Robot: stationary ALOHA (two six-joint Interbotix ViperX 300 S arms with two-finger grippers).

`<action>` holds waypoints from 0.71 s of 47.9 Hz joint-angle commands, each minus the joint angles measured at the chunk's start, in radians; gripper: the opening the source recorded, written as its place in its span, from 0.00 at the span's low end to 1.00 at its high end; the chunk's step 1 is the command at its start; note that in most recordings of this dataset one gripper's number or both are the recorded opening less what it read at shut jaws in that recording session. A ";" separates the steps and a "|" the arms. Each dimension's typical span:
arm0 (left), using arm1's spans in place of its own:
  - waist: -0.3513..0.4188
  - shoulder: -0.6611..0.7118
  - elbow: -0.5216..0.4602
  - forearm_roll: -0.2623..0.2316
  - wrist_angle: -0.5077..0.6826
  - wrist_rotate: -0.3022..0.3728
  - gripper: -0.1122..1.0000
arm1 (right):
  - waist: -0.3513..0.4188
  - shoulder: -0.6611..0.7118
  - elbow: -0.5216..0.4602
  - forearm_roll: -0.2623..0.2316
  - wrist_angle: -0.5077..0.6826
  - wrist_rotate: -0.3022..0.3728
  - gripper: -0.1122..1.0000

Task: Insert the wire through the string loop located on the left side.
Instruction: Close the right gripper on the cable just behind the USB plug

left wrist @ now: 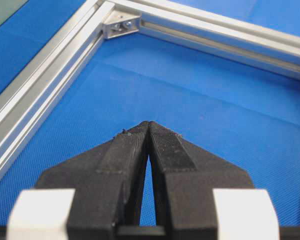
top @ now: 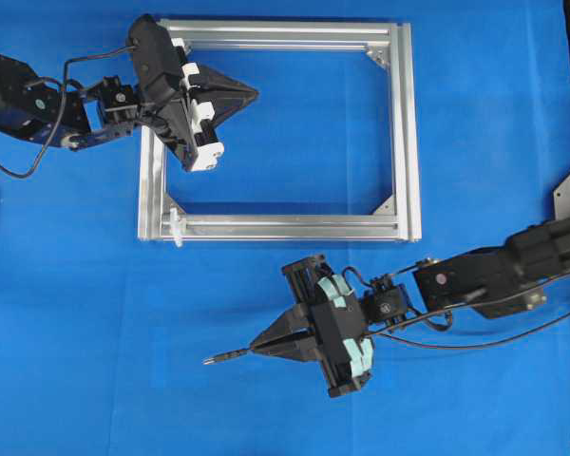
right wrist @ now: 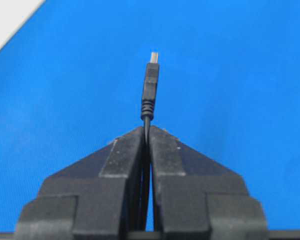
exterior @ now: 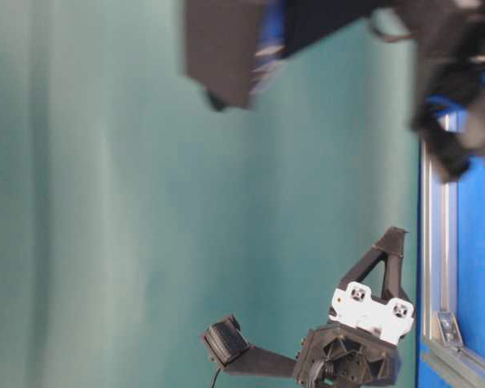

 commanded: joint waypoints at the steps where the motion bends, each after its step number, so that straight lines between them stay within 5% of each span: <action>1: -0.002 -0.029 -0.009 0.002 -0.003 -0.002 0.10 | -0.002 -0.063 -0.008 -0.002 0.028 -0.002 0.11; 34: -0.002 -0.029 -0.008 0.002 -0.003 -0.002 0.10 | -0.003 -0.066 -0.003 -0.002 0.043 -0.002 0.11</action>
